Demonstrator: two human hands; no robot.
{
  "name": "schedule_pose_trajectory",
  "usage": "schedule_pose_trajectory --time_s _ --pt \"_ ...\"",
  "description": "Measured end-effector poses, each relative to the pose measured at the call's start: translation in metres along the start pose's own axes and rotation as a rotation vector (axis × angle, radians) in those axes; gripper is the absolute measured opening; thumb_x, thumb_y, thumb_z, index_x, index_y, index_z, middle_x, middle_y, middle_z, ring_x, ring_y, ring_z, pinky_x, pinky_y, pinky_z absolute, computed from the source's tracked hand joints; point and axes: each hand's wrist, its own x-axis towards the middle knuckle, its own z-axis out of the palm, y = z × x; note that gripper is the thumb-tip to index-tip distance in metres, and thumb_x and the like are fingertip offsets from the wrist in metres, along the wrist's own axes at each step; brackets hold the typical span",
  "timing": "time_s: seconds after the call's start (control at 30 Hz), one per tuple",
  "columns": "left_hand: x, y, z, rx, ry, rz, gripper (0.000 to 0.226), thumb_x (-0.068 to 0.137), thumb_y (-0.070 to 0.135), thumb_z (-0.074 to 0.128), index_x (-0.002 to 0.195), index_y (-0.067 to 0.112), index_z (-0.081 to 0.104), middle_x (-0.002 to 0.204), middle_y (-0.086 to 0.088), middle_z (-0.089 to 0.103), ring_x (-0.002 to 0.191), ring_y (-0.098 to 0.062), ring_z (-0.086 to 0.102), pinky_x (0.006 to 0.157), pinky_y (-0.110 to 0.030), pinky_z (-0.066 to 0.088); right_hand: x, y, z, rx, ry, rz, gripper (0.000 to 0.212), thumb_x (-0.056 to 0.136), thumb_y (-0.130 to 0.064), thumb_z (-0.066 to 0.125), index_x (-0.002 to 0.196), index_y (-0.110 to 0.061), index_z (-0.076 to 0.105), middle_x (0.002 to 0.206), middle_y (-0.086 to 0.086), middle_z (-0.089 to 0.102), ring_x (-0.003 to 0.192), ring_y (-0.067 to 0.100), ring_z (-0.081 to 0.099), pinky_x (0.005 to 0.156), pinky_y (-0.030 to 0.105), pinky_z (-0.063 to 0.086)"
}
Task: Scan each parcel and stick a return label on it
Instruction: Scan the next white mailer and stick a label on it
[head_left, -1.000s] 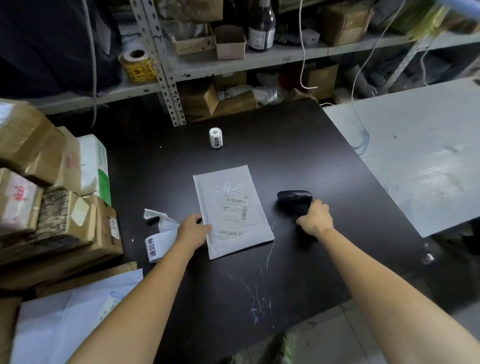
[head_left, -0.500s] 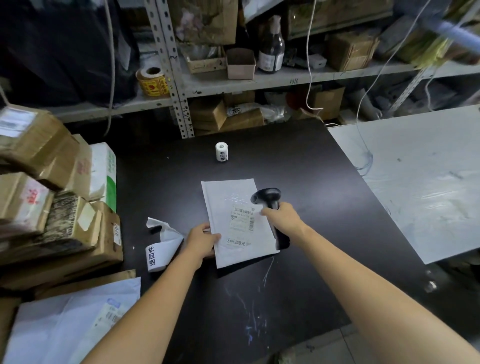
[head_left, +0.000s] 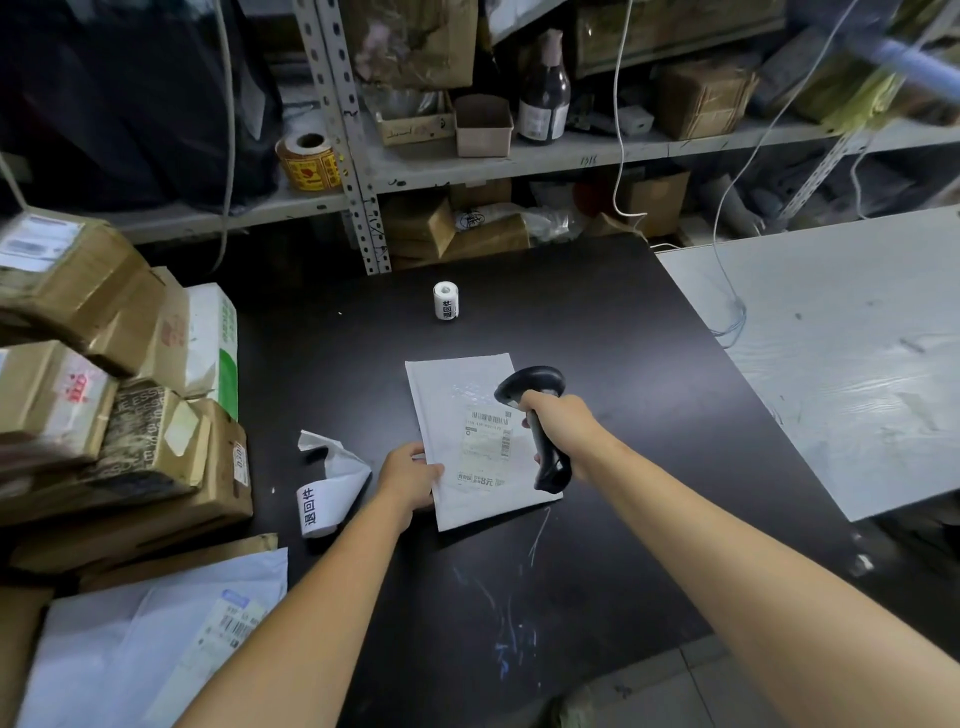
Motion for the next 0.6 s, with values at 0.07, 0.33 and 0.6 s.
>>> schedule_pose_trajectory --time_s 0.07,0.33,0.6 --pt "0.000 0.000 0.000 -0.001 -0.003 -0.002 0.027 0.091 -0.008 0.053 0.112 0.008 0.058 0.112 -0.013 0.065 0.099 -0.030 0.065 0.084 -0.046 0.057 -0.002 -0.002 0.002 -0.008 0.005 -0.006 0.021 0.086 -0.025 0.059 0.095 -0.006 0.058 0.093 0.006 0.062 0.062 0.023 0.055 0.058 0.029 0.050" --pt "0.004 -0.001 -0.001 0.033 -0.002 -0.006 0.030 0.090 -0.008 0.054 0.115 0.008 0.059 0.113 -0.013 0.066 0.099 -0.031 0.066 0.081 -0.044 0.058 0.011 0.009 -0.009 -0.130 0.130 -0.091 0.032 0.082 -0.038 0.069 0.090 -0.009 0.060 0.079 0.005 0.060 0.071 0.022 0.060 0.073 0.038 0.054" --pt "0.012 -0.006 -0.002 0.043 0.046 0.006 0.034 0.089 -0.008 0.056 0.120 0.006 0.057 0.116 -0.010 0.062 0.103 -0.029 0.063 0.086 -0.046 0.057 0.041 0.068 -0.078 -0.225 0.294 -0.042 0.026 0.086 -0.021 0.074 0.107 -0.008 0.066 0.094 0.006 0.067 0.092 0.025 0.062 0.079 0.033 0.047"
